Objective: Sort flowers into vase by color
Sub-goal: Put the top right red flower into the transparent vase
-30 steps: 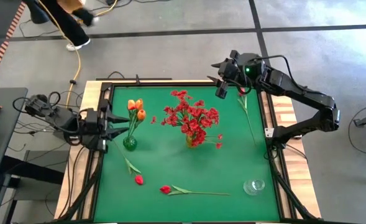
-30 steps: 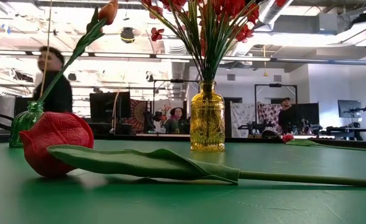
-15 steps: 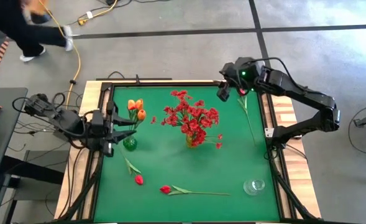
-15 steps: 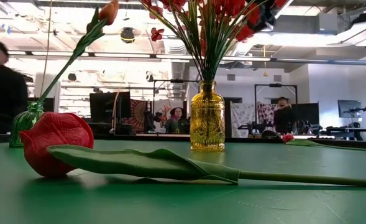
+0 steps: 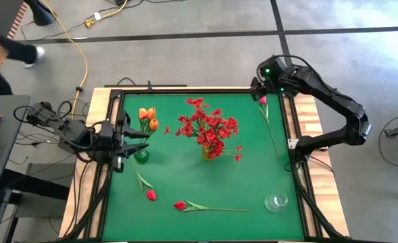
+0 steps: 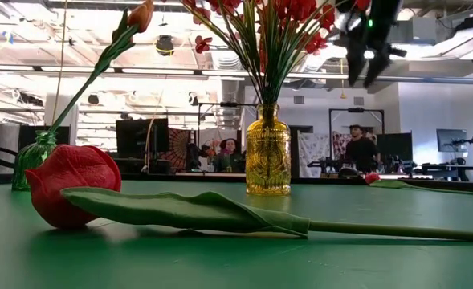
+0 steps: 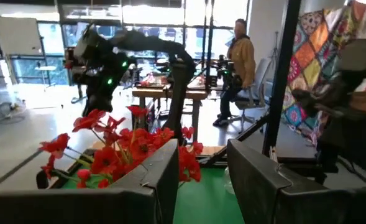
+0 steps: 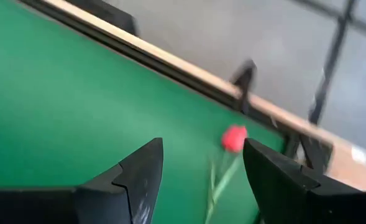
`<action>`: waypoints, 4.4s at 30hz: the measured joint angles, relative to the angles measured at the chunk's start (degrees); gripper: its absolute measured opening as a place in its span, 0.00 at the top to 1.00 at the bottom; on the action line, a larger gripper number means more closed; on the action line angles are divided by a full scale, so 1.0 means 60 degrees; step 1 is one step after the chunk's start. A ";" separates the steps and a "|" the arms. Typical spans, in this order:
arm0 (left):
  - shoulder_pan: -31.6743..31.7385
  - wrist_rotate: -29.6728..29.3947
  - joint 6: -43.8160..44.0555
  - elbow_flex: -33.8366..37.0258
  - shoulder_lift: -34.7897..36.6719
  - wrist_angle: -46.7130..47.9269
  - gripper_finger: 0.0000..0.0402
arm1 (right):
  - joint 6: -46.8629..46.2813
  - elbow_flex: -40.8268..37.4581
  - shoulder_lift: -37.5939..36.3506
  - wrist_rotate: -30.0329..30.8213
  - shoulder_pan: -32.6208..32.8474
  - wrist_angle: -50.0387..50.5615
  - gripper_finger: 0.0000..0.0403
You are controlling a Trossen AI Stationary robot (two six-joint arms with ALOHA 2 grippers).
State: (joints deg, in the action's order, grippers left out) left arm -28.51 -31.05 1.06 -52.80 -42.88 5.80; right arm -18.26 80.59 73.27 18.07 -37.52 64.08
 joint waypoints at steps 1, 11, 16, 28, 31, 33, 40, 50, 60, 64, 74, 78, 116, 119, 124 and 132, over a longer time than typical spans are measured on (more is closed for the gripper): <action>0.0000 0.0074 -0.0063 0.0004 0.0042 0.0003 0.69 | -0.0258 -0.0192 -0.0002 -0.0044 -0.0217 0.0057 0.38; -0.0004 0.1643 0.0489 0.0007 0.0216 0.0858 0.69 | -0.1782 -0.3064 0.0027 -0.0886 -0.0911 -0.0590 0.38; -0.0004 0.1635 0.1054 0.0007 0.0212 0.1351 0.69 | -0.1918 -0.4301 0.0027 -0.1050 -0.0790 -0.1098 0.38; 0.0000 0.0206 0.1345 0.0011 0.0212 0.1377 0.69 | -0.1416 -0.6450 0.0023 -0.1155 -0.1470 -0.2975 0.38; 0.0000 -0.0193 0.1517 0.0011 0.0212 0.1378 0.69 | -0.1144 -0.6889 0.0020 -0.1271 -0.1748 -0.3443 0.38; 0.0000 -0.0443 0.1534 0.0011 0.0212 0.1377 0.69 | -0.0932 -0.7159 0.0023 -0.1382 -0.1917 -0.3763 0.38; 0.0000 -0.1214 0.1627 0.0011 0.0212 0.1373 0.69 | -0.0575 -0.7868 0.0020 -0.1786 -0.2416 -0.4845 0.41; 0.0000 -0.1468 0.2051 0.0011 0.0212 0.1373 0.69 | -0.0441 -0.8632 -0.0017 -0.2010 -0.2343 -0.5696 0.59; 0.0000 -0.1468 0.2048 0.0011 0.0212 0.1377 0.69 | -0.0527 -0.8226 0.0038 -0.2056 -0.1806 -0.5435 0.95; 0.0000 -0.1444 0.1914 0.0011 0.0212 0.1379 0.69 | -0.0550 -0.7537 0.0038 -0.2103 -0.1825 -0.5119 0.94; 0.0000 -0.1111 0.1410 0.0015 0.0313 0.1580 0.69 | -0.0718 -0.5072 -0.0853 -0.2037 -0.1445 -0.4499 0.96; 0.0000 -0.0215 0.1411 0.0015 0.0560 0.1680 0.69 | -0.0882 -0.4349 -0.1815 -0.1727 -0.1110 -0.4445 0.96; 0.0000 0.1711 0.1963 0.0015 0.0792 0.1698 0.69 | 0.0160 -0.3864 -0.5485 0.1270 1.1491 -0.8144 0.96; 0.0000 0.1450 0.2035 0.0015 0.0792 0.1701 0.69 | 0.0160 -0.3980 -0.5485 0.2139 1.2704 -0.8094 0.96; 0.0000 0.0971 0.2092 0.0015 0.0777 0.1698 0.69 | -0.0048 -0.4139 -0.5448 0.3743 1.4742 -0.8071 0.96; 0.0000 0.0374 0.2351 0.0015 0.0777 0.1697 0.69 | -0.0864 -0.4820 -0.5442 0.6670 1.7511 -0.8281 0.96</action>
State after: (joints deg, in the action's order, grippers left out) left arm -28.51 -28.81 15.16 -52.71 -38.22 15.99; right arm -23.44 51.67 40.61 58.09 67.54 14.39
